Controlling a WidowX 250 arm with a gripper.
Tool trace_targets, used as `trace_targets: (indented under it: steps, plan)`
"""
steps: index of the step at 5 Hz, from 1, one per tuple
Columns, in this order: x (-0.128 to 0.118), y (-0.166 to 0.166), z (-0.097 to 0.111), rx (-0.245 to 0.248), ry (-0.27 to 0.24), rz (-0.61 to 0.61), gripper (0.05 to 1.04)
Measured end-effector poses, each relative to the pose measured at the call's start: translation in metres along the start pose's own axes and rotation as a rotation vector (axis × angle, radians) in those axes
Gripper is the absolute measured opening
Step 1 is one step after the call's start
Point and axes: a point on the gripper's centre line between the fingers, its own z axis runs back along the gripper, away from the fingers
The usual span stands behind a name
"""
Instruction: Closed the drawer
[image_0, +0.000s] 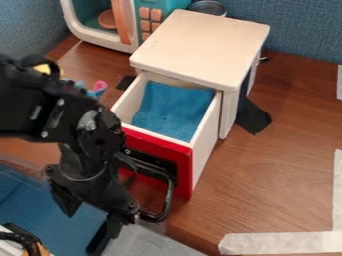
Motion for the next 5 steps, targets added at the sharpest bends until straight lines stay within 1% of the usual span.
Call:
trace_targets:
  steps: [1,2,3,5]
  plan:
    - [0.003,0.001,-0.002,0.008,0.002,0.011,0.999]
    - [0.013,-0.001,0.003,0.003,-0.026,0.014,0.999]
    - [0.017,-0.002,0.001,0.008,-0.021,0.015,0.999]
    - [0.027,-0.001,-0.011,0.035,-0.007,0.008,0.999]
